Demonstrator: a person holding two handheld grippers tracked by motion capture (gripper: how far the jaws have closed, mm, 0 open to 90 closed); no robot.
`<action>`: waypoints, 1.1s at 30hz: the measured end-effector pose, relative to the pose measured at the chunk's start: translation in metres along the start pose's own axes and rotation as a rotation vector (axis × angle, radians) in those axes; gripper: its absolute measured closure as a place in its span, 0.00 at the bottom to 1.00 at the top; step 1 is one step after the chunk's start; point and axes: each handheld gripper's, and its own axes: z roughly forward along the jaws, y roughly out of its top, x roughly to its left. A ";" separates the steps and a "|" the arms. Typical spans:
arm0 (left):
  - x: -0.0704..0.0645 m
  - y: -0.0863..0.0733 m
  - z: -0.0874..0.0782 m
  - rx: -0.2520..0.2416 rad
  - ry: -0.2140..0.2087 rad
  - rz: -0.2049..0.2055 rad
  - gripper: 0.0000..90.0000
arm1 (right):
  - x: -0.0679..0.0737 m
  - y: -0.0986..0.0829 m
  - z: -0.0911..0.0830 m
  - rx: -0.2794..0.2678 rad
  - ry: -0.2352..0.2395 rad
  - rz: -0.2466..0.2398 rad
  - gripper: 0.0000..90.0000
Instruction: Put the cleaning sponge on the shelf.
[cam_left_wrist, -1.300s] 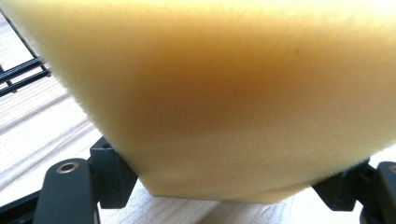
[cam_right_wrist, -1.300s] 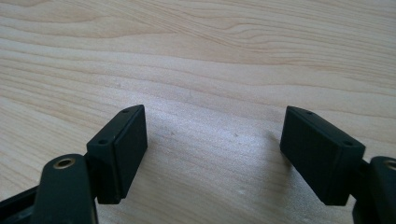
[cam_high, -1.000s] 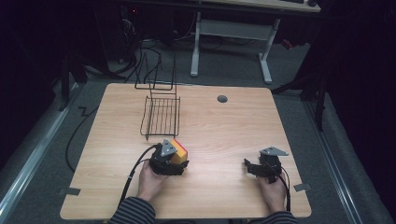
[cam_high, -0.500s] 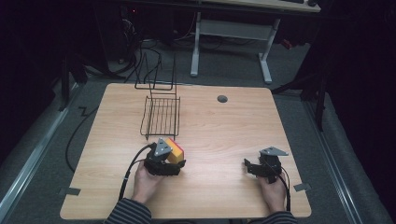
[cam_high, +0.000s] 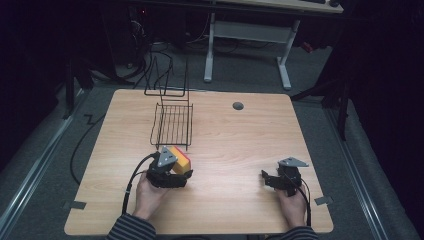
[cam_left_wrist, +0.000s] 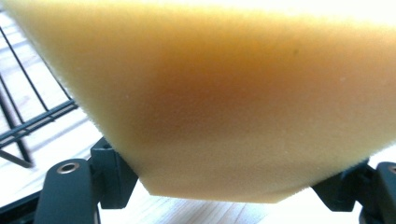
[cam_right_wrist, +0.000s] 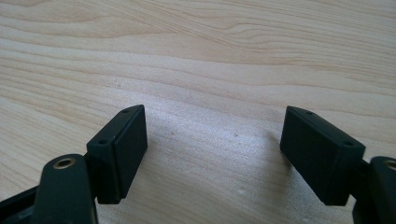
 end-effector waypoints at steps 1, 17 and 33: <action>0.000 0.001 -0.002 0.000 -0.001 0.000 0.26 | 0.000 0.000 0.000 0.000 0.000 0.000 0.26; 0.008 0.013 -0.018 -0.022 0.031 0.008 0.26 | 0.000 0.000 0.000 0.002 0.000 0.002 0.26; 0.018 0.030 -0.023 -0.034 0.051 0.019 0.26 | 0.000 0.000 0.000 0.001 0.000 0.001 0.26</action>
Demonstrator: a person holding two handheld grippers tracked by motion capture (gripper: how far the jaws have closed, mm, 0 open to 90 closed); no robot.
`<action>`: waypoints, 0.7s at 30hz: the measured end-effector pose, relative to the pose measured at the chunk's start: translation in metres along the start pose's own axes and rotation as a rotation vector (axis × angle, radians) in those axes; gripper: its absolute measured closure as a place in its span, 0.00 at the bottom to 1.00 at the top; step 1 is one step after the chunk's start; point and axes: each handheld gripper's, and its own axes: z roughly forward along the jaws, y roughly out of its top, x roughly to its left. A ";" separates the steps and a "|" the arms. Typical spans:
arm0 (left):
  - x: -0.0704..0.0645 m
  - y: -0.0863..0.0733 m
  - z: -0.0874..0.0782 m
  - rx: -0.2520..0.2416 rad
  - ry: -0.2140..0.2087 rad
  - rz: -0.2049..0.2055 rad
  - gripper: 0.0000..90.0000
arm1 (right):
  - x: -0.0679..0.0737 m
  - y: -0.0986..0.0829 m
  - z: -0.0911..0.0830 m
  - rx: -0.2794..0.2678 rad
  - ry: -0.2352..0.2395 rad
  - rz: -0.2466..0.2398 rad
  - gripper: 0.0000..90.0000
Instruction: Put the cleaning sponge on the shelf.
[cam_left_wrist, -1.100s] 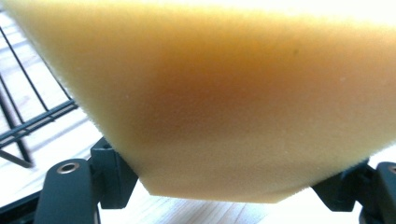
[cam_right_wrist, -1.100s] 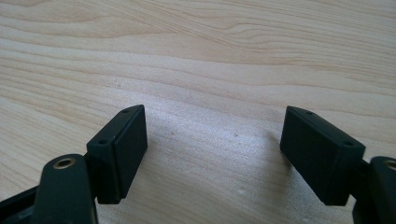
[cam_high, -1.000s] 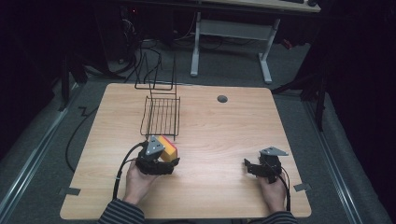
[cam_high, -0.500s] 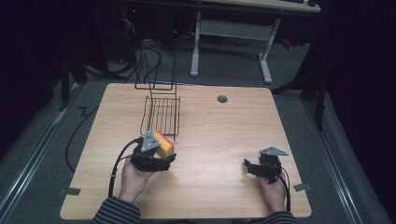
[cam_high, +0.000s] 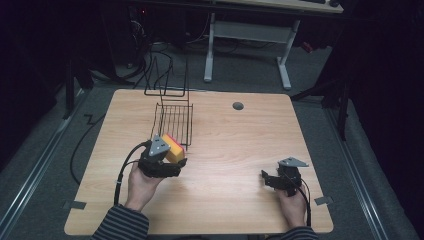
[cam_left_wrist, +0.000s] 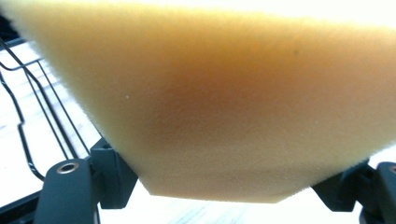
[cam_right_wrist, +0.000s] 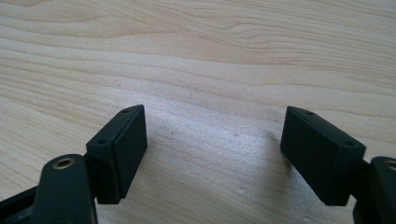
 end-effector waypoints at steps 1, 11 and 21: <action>0.001 0.001 0.000 0.000 -0.001 -0.003 0.26 | 0.000 0.000 0.000 0.000 0.000 0.001 0.26; 0.012 0.012 0.003 0.007 0.034 -0.003 0.26 | 0.000 0.000 0.000 -0.001 0.000 -0.001 0.26; 0.022 0.019 0.012 0.013 0.052 -0.012 0.26 | 0.000 0.000 0.000 -0.001 0.001 -0.001 0.26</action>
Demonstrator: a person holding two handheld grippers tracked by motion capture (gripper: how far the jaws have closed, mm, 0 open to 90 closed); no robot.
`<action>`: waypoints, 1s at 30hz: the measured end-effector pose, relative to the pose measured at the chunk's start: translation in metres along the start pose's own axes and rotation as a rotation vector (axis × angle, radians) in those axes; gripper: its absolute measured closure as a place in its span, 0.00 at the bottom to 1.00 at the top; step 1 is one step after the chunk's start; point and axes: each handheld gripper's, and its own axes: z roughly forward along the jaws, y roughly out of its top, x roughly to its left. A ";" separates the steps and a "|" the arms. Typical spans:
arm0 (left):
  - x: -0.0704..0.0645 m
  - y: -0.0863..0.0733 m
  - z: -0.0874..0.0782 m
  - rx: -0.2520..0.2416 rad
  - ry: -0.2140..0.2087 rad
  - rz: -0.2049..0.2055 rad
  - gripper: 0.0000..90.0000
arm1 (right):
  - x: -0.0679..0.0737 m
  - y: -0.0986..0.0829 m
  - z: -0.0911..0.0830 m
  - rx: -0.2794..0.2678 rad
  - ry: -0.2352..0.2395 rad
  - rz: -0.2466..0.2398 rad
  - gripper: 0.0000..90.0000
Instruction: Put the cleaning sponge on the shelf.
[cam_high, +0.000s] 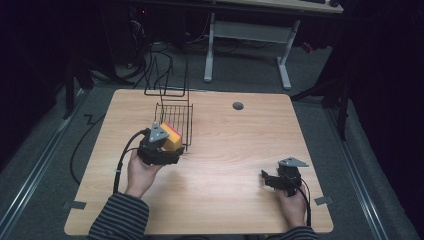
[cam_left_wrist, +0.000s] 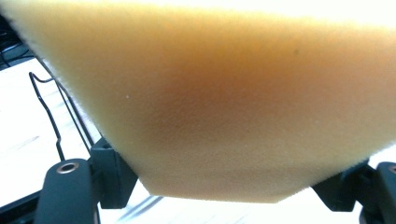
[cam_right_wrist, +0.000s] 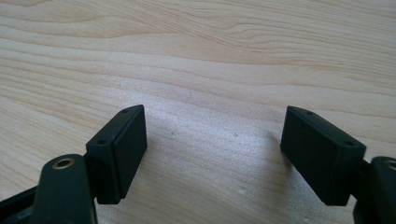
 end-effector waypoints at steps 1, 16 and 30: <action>0.002 0.001 0.001 0.003 0.003 -0.003 0.26 | 0.000 0.000 0.000 0.000 0.000 0.000 0.26; 0.021 0.007 0.026 0.021 0.063 -0.038 0.26 | 0.000 0.000 0.000 0.000 0.000 0.000 0.26; 0.040 0.007 0.050 0.037 0.105 -0.112 0.26 | 0.000 0.000 0.000 0.000 0.000 0.000 0.26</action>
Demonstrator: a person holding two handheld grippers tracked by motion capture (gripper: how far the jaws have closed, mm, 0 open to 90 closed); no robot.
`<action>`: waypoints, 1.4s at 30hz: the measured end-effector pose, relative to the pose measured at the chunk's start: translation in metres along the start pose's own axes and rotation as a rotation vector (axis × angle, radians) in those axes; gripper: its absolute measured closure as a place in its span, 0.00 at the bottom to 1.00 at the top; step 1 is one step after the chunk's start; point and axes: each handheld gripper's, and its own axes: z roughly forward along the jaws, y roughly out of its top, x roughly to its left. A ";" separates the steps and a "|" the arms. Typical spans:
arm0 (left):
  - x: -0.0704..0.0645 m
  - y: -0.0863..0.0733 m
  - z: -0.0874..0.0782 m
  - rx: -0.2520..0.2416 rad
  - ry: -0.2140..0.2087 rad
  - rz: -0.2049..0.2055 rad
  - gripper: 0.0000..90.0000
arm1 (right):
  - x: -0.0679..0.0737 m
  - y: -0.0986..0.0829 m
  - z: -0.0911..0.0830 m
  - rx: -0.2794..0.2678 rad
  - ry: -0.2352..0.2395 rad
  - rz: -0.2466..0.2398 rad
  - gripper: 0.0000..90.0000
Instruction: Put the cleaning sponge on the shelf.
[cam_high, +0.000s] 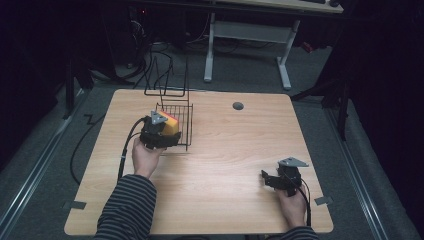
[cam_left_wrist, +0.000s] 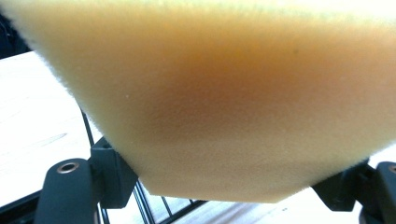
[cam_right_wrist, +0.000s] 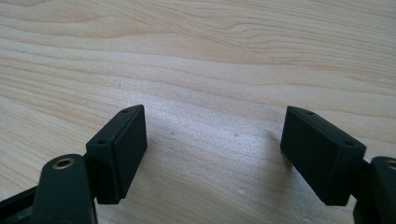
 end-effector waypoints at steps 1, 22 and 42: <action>0.001 0.000 0.002 0.004 0.001 -0.006 0.26 | 0.000 0.000 0.000 0.000 0.000 0.000 0.26; 0.011 -0.004 0.042 0.078 0.056 -0.061 0.26 | 0.000 0.000 0.000 0.000 -0.001 -0.001 0.26; 0.010 -0.009 0.048 0.073 0.052 -0.089 0.25 | 0.000 0.000 0.000 0.001 -0.001 0.002 0.26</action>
